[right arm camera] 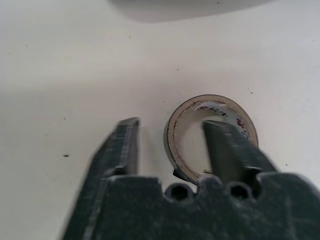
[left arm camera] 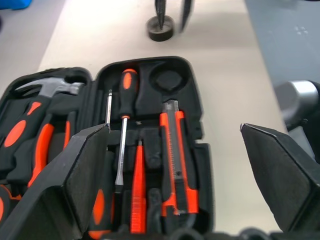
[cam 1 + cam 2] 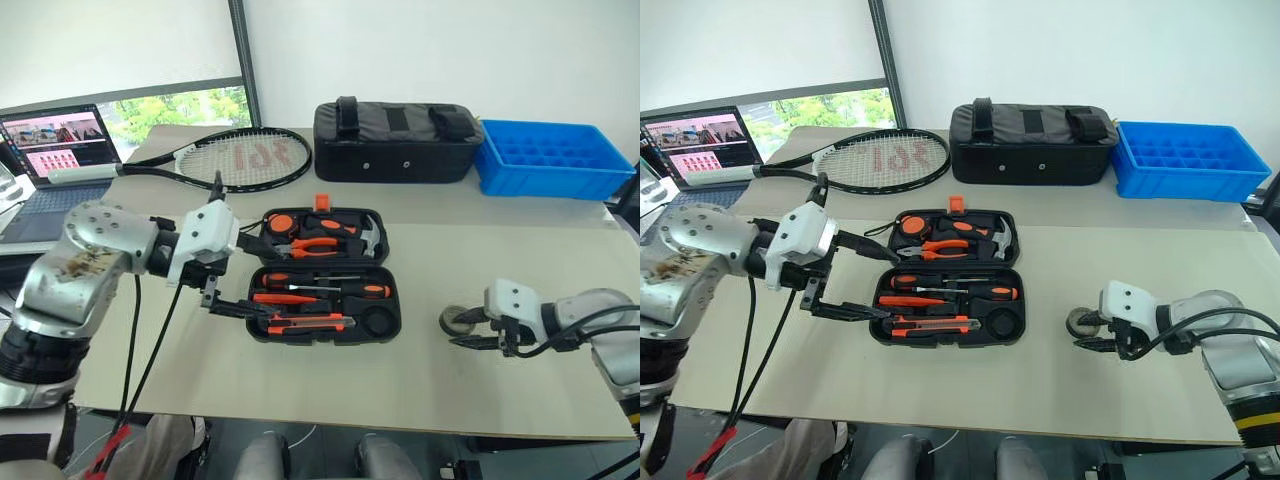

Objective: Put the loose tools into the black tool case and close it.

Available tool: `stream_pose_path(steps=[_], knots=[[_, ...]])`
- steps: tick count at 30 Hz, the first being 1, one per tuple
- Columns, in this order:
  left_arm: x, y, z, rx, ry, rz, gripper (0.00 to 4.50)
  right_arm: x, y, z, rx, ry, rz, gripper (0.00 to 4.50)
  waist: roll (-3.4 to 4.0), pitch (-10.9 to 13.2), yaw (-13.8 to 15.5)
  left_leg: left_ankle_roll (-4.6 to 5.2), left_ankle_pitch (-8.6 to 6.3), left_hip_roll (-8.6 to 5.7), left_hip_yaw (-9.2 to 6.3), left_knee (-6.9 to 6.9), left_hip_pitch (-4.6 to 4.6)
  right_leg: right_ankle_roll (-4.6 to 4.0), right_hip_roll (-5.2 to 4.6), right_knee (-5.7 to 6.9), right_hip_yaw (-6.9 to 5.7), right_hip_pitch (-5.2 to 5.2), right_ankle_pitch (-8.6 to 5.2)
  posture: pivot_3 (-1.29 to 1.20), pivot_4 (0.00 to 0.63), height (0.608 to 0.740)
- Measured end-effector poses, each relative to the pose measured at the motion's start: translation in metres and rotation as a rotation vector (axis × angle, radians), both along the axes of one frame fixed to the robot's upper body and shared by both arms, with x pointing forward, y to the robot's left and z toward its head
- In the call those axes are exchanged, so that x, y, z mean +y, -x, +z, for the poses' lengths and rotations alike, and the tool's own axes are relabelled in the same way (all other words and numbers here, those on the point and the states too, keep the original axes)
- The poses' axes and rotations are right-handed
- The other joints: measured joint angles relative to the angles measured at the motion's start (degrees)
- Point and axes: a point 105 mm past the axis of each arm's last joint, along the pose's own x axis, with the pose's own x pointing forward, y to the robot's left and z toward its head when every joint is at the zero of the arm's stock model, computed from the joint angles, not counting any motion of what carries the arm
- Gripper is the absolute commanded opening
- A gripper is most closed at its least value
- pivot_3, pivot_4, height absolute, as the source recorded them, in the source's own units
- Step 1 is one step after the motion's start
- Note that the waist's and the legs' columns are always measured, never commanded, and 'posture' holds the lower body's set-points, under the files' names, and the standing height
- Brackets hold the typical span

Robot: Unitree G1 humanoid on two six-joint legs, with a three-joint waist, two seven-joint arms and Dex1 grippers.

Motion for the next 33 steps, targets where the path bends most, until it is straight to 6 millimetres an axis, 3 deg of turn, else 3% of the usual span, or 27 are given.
stream_pose_path(steps=[3, 9, 12, 16, 19, 25, 30, 33], knots=[[-0.001, 0.006, 0.008, 0.006, 0.028, -0.013, 4.5, 0.001, -0.001, 0.001, -0.004, 0.0, 0.004, 0.05, -0.01, 0.01, 0.02, 0.0, 0.0, 0.0, 0.0, 0.0, 0.02, 0.0, 0.0, 0.01, 0.0, 0.0, 0.0, 0.0, 0.15, 0.708], [-0.004, 0.017, 0.014, 0.033, 0.059, -0.017, 4.5, 0.008, -0.005, 0.008, -0.016, 0.004, 0.042, 0.05, -0.02, 0.02, -0.27, 0.0, 0.0, 0.02, 0.0, -0.01, 0.06, -0.01, 0.01, 0.04, 0.01, 0.0, -0.01, 0.0, 0.15, 0.708], [-0.003, 0.021, 0.015, 0.045, 0.065, 0.003, 4.5, 0.02, -0.014, 0.022, -0.057, 0.004, 0.086, 0.05, -0.01, 0.04, -0.44, 0.0, 0.0, 0.03, 0.02, -0.01, 0.1, -0.01, 0.02, 0.07, 0.05, 0.0, -0.01, 0.0, 0.15, 0.708], [0.001, 0.024, 0.016, 0.053, 0.08, 0.04, 4.5, 0.062, -0.02, 0.048, -0.117, -0.054, 0.214, 0.05, -0.01, 0.04, -0.59, 0.0, 0.0, 0.07, 0.01, -0.04, 0.14, -0.04, 0.06, 0.11, 0.03, -0.01, -0.02, 0.0, 0.15, 0.708], [0.009, 0.024, 0.013, 0.068, 0.066, 0.091, 4.5, 0.088, -0.016, 0.054, -0.104, -0.091, 0.293, 0.05, -0.03, 0.05, -0.23, 0.0, 0.0, 0.06, 0.0, -0.05, 0.1, -0.08, 0.03, 0.08, 0.0, -0.04, -0.02, 0.0, 0.15, 0.708], [0.024, 0.025, 0.01, 0.071, 0.076, 0.198, 4.5, 0.126, 0.002, 0.04, -0.018, -0.09, 0.452, 0.05, -0.09, 0.06, 0.22, 0.0, 0.0, 0.05, 0.0, -0.06, 0.05, -0.2, -0.02, 0.07, -0.05, -0.1, 0.03, 0.0, 0.15, 0.708], [0.03, 0.028, 0.004, 0.092, 0.093, 0.266, 4.5, 0.132, 0.007, 0.032, 0.015, -0.063, 0.491, 0.05, -0.1, 0.07, 0.11, 0.0, 0.0, 0.07, 0.02, -0.07, 0.06, -0.34, -0.02, 0.11, -0.06, -0.15, 0.1, 0.0, 0.15, 0.708], [0.033, 0.029, 0.0, 0.1, 0.097, 0.295, 4.5, 0.131, 0.007, 0.029, 0.024, -0.025, 0.504, 0.96, -0.1, 0.07, -0.01, 0.0, 0.0, 0.09, 0.02, -0.08, 0.08, -0.38, 0.0, 0.19, -0.06, -0.2, 0.08, 0.0, 0.15, 0.708]])
